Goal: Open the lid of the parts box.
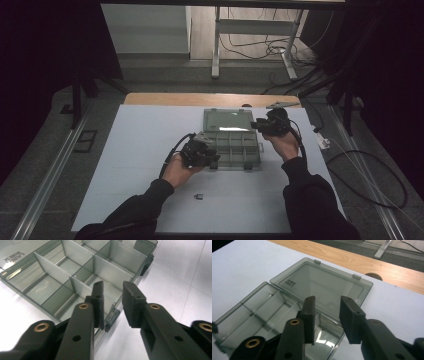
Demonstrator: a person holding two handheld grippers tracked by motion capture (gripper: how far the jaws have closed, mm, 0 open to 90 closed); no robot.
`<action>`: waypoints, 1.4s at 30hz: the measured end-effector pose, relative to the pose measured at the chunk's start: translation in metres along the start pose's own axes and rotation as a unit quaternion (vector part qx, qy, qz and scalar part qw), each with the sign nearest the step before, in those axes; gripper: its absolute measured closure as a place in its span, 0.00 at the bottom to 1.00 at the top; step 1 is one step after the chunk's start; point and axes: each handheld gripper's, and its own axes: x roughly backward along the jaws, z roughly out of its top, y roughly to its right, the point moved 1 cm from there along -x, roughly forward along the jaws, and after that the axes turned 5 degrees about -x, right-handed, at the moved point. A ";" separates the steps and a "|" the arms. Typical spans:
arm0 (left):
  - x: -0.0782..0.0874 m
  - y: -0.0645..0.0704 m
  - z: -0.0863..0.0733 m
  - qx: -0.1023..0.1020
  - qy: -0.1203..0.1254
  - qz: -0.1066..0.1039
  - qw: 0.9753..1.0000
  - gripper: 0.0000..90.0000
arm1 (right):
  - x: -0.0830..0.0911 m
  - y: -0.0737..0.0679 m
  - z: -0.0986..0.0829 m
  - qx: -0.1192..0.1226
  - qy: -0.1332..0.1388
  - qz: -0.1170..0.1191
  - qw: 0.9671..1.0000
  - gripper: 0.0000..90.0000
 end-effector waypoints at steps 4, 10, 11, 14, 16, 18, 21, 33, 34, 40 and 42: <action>0.006 -0.001 -0.001 0.002 0.002 0.002 1.000 0.70 | 0.005 -0.005 -0.003 0.008 -0.007 0.005 1.000 0.64; 0.020 -0.006 -0.004 0.008 0.012 0.005 1.000 0.58 | 0.014 -0.014 -0.008 0.018 -0.012 0.009 1.000 0.58; 0.022 -0.007 -0.005 0.010 0.012 0.006 1.000 0.56 | 0.015 -0.015 -0.009 0.018 -0.011 0.010 1.000 0.57; 0.027 -0.009 -0.006 0.018 0.012 0.006 1.000 0.51 | 0.019 -0.019 -0.011 0.020 -0.014 0.010 1.000 0.54; 0.029 -0.010 -0.007 0.022 0.013 0.006 1.000 0.48 | 0.021 -0.020 -0.013 0.021 -0.014 0.012 1.000 0.53; 0.034 -0.012 -0.008 0.030 0.019 0.008 0.999 0.39 | 0.027 -0.023 -0.016 0.018 -0.015 0.014 1.000 0.48; 0.038 -0.013 -0.010 0.033 0.021 0.012 0.999 0.35 | 0.029 -0.025 -0.017 0.017 -0.018 0.014 1.000 0.46; 0.064 -0.018 -0.021 0.060 0.032 0.031 0.997 0.07 | 0.052 -0.036 -0.037 0.005 -0.028 0.039 0.999 0.28; 0.066 -0.017 -0.022 0.061 0.031 0.036 0.997 0.07 | 0.053 -0.036 -0.038 0.004 -0.027 0.042 0.999 0.27; 0.078 -0.011 -0.033 0.041 0.006 0.067 0.997 0.02 | 0.063 -0.041 -0.047 0.010 -0.031 0.055 0.998 0.20; 0.082 -0.009 -0.037 0.038 0.004 0.069 0.997 0.02 | 0.066 -0.043 -0.051 0.010 -0.036 0.059 0.998 0.18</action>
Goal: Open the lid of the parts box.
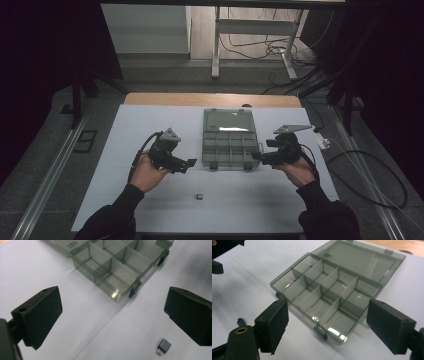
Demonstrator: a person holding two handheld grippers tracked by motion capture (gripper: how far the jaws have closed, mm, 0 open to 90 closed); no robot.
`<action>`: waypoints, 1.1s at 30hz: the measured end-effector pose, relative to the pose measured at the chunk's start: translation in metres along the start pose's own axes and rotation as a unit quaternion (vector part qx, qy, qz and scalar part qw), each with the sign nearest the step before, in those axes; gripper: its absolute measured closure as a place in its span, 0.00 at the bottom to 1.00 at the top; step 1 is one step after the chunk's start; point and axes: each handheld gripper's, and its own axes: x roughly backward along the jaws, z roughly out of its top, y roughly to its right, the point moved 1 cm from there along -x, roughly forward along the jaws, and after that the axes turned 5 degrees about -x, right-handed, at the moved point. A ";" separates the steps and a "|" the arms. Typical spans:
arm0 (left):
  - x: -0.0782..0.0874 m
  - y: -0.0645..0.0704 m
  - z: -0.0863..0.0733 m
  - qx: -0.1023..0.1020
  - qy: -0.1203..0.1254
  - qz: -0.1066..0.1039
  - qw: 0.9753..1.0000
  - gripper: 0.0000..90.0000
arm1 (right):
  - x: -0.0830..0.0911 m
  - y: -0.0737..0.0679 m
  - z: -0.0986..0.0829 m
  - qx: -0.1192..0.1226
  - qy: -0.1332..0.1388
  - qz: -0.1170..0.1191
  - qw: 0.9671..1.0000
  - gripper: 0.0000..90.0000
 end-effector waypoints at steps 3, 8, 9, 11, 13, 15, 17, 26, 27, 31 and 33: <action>0.004 0.002 -0.004 -0.002 -0.003 0.002 1.000 0.00 | 0.001 -0.002 -0.004 0.000 -0.005 0.002 1.000 0.15; 0.017 0.003 -0.018 -0.007 0.003 0.013 1.000 0.00 | 0.009 -0.007 -0.015 -0.001 -0.008 0.004 1.000 0.06; 0.019 0.003 -0.021 -0.005 0.006 0.014 1.000 0.00 | 0.011 -0.008 -0.017 -0.001 -0.006 0.006 1.000 0.05; 0.023 0.003 -0.025 -0.002 0.009 0.016 1.000 0.00 | 0.015 -0.009 -0.022 -0.004 -0.005 0.008 1.000 0.04; 0.027 0.004 -0.029 0.002 0.012 0.017 1.000 0.00 | 0.019 -0.010 -0.026 -0.005 -0.005 0.007 1.000 0.03; 0.032 0.004 -0.034 0.003 0.011 0.018 1.000 0.00 | 0.022 -0.011 -0.029 -0.004 -0.004 0.006 1.000 0.02; 0.036 0.006 -0.038 0.005 0.011 0.021 1.000 0.00 | 0.026 -0.012 -0.033 -0.006 -0.003 0.007 1.000 0.02; 0.056 0.010 -0.054 0.023 0.024 0.015 0.999 0.00 | 0.040 -0.017 -0.049 -0.011 -0.001 0.004 1.000 0.00; 0.058 0.011 -0.056 0.025 0.026 0.014 0.999 0.00 | 0.042 -0.017 -0.051 -0.012 0.001 0.000 1.000 0.00; 0.070 0.013 -0.065 0.038 0.036 0.015 0.999 0.00 | 0.050 -0.017 -0.059 -0.018 0.007 -0.001 1.000 0.00; 0.074 0.015 -0.068 0.042 0.039 0.018 0.998 0.00 | 0.052 -0.018 -0.062 -0.018 0.006 0.000 1.000 0.00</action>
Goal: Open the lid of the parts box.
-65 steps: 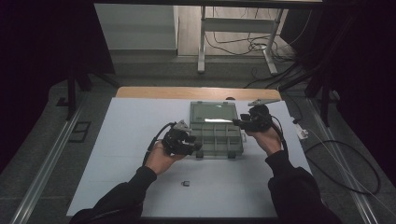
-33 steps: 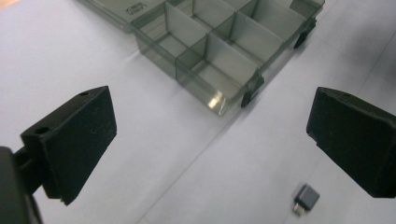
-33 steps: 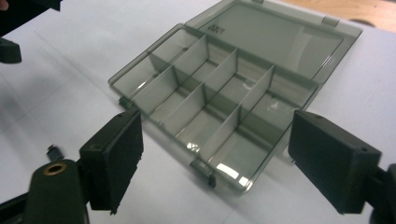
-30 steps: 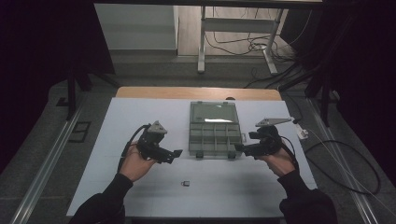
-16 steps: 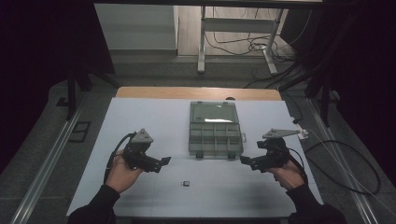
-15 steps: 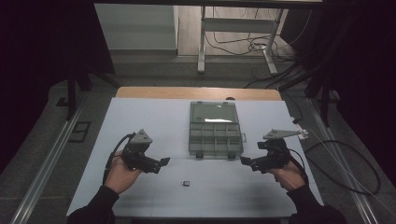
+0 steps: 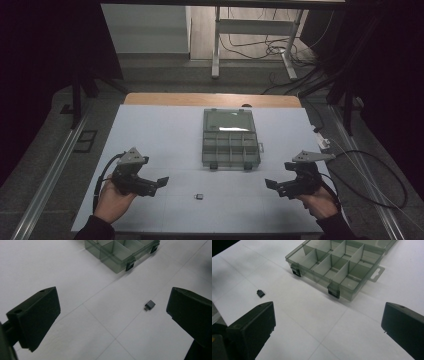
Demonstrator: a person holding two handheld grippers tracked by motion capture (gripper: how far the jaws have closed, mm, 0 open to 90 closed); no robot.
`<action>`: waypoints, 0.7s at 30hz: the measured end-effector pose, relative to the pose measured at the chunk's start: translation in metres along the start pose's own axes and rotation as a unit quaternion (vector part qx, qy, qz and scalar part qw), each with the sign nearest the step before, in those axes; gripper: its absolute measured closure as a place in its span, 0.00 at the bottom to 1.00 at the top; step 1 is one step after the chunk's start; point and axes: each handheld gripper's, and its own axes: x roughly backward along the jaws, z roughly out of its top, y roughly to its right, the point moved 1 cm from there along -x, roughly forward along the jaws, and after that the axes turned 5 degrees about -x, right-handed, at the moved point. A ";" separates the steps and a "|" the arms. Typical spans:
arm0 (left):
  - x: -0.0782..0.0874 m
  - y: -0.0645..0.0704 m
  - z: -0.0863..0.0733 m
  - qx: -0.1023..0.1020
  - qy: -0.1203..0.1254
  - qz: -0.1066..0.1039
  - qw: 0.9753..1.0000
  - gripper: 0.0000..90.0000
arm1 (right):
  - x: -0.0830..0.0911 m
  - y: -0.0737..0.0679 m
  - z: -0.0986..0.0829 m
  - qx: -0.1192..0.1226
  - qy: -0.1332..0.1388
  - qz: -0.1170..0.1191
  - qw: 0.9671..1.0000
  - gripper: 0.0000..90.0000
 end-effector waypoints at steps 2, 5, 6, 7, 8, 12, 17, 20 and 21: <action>0.006 0.001 -0.004 0.002 0.002 0.006 1.000 0.00 | 0.003 -0.001 -0.004 0.003 -0.002 0.000 1.000 0.00; 0.013 0.002 -0.009 0.005 0.007 0.010 1.000 0.00 | 0.008 -0.001 -0.010 0.004 -0.003 -0.004 1.000 0.00; 0.015 0.003 -0.010 0.006 0.008 0.011 1.000 0.00 | 0.009 -0.001 -0.011 0.003 -0.003 -0.004 1.000 0.00; 0.017 0.003 -0.012 0.009 0.011 0.014 1.000 0.00 | 0.011 -0.002 -0.013 0.003 -0.002 -0.004 1.000 0.00; 0.019 0.004 -0.013 0.010 0.010 0.015 1.000 0.00 | 0.013 -0.001 -0.015 0.002 -0.003 -0.007 1.000 0.00; 0.027 0.005 -0.018 0.018 0.016 0.021 1.000 0.00 | 0.018 -0.001 -0.022 -0.001 -0.004 -0.011 1.000 0.00; 0.036 0.007 -0.024 0.021 0.020 0.031 0.999 0.00 | 0.027 -0.002 -0.030 -0.005 -0.003 -0.020 1.000 0.00; 0.040 0.009 -0.027 0.018 0.020 0.038 0.999 0.00 | 0.032 -0.003 -0.034 -0.010 -0.001 -0.024 1.000 0.00; 0.041 0.010 -0.028 0.016 0.020 0.040 0.999 0.00 | 0.033 -0.003 -0.035 -0.011 0.000 -0.025 1.000 0.00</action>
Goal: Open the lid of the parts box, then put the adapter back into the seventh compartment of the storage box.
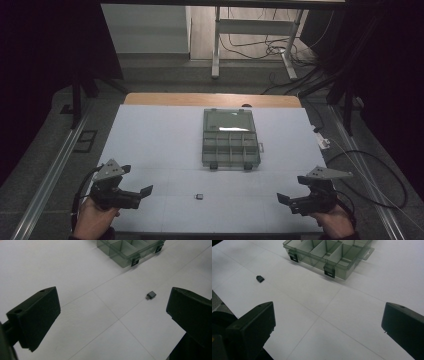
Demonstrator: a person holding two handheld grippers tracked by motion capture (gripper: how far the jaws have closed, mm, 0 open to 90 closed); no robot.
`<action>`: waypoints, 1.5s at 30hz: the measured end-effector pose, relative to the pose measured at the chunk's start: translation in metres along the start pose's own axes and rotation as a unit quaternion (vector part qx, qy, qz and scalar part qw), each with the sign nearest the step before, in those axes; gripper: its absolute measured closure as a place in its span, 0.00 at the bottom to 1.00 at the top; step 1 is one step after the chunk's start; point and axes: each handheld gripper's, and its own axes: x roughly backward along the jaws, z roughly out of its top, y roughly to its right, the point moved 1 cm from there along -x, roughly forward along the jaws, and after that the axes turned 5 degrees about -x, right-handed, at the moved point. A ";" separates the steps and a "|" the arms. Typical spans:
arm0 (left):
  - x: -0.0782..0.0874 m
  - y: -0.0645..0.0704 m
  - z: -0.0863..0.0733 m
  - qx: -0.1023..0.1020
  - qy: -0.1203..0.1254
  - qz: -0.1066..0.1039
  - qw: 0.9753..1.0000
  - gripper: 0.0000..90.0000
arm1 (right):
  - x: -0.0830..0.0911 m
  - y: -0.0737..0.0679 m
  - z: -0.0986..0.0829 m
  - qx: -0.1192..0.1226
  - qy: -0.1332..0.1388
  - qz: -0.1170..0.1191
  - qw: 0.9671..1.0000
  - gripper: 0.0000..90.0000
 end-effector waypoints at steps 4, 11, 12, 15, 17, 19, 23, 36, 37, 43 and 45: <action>0.004 0.001 -0.003 0.000 0.000 0.004 1.000 0.00 | 0.003 0.000 -0.003 -0.003 -0.002 -0.008 1.000 0.00; 0.011 0.002 -0.008 0.006 0.003 0.013 1.000 0.00 | 0.010 0.001 -0.009 -0.015 -0.004 -0.022 1.000 0.00; 0.012 0.002 -0.009 0.005 0.003 0.015 1.000 0.00 | 0.010 0.001 -0.010 -0.016 -0.004 -0.023 1.000 0.00; 0.013 0.004 -0.010 0.003 -0.003 0.020 1.000 0.00 | 0.011 0.001 -0.011 -0.016 -0.006 -0.023 1.000 0.00; 0.014 0.006 -0.011 0.000 -0.009 0.024 1.000 0.00 | 0.011 0.000 -0.011 -0.012 -0.010 -0.022 1.000 0.00; 0.014 0.006 -0.012 -0.002 -0.012 0.025 1.000 0.00 | 0.011 -0.001 -0.011 -0.012 -0.013 -0.022 1.000 0.00; 0.017 0.008 -0.013 -0.004 -0.011 0.028 1.000 0.00 | 0.013 -0.002 -0.012 -0.011 -0.015 -0.025 1.000 0.00; 0.017 0.006 -0.015 0.006 -0.013 0.019 1.000 0.00 | 0.014 -0.003 -0.013 -0.008 -0.023 -0.027 0.999 0.00; 0.018 0.006 -0.015 0.007 -0.011 0.018 1.000 0.00 | 0.014 -0.003 -0.013 -0.009 -0.022 -0.026 0.999 0.00; 0.017 0.005 -0.015 0.009 -0.013 0.016 1.000 0.00 | 0.012 -0.005 -0.013 -0.003 -0.029 -0.029 0.999 0.00; 0.017 0.006 -0.015 0.007 -0.013 0.015 1.000 0.00 | 0.012 -0.005 -0.012 -0.002 -0.030 -0.027 0.999 0.00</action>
